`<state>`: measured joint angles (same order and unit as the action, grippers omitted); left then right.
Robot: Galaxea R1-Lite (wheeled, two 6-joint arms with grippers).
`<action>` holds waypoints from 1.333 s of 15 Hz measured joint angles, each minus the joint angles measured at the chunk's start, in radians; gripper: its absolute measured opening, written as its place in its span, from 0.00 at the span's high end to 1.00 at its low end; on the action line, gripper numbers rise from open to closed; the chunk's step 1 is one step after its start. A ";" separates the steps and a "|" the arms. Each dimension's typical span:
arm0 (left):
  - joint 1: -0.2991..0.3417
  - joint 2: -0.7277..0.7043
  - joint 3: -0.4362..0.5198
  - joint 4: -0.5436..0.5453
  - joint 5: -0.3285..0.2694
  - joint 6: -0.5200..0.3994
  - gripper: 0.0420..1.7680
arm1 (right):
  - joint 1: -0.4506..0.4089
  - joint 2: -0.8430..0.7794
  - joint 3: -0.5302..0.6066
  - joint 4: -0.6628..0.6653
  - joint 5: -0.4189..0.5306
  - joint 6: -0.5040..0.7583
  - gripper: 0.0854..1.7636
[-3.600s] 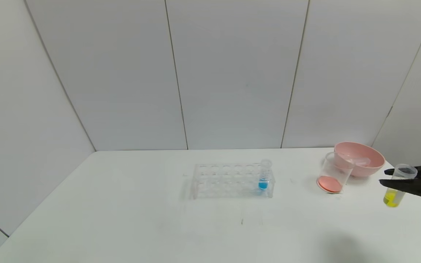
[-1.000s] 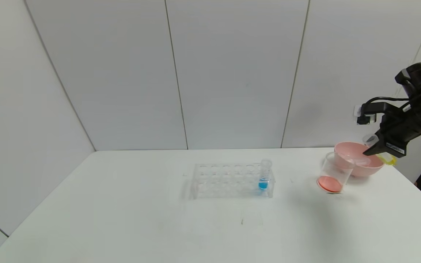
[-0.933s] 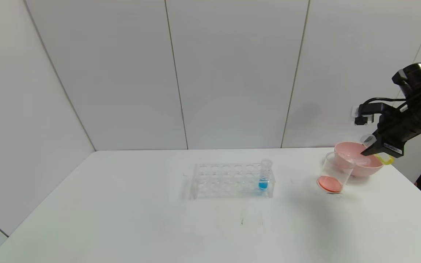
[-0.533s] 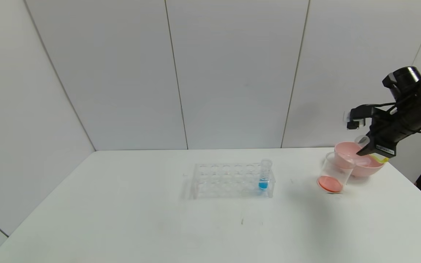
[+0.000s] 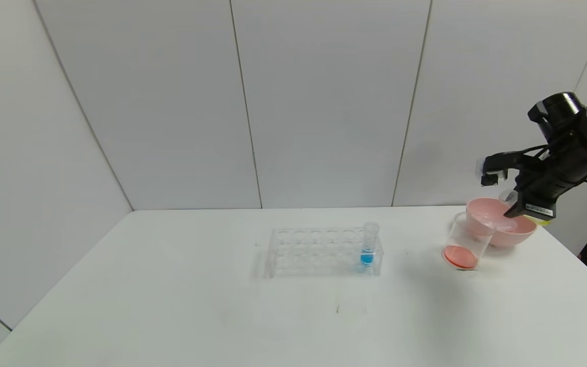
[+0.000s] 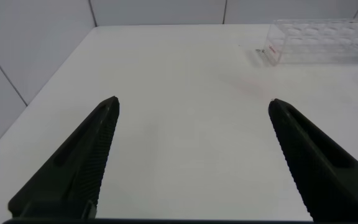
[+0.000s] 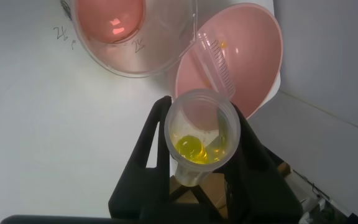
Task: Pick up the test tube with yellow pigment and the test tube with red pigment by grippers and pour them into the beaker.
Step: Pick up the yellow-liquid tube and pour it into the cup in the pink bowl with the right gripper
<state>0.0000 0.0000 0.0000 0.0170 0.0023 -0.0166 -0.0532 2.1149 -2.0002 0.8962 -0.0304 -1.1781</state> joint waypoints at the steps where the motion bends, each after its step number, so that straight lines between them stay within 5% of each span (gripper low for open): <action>1: 0.000 0.000 0.000 0.000 0.000 0.000 0.03 | 0.006 0.000 0.000 0.000 -0.011 -0.001 0.72; 20: 0.000 0.000 0.000 0.000 0.000 0.000 0.03 | 0.107 0.043 0.000 -0.052 -0.378 -0.039 0.72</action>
<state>0.0000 0.0000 0.0000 0.0170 0.0028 -0.0166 0.0534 2.1581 -2.0002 0.8440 -0.4087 -1.2168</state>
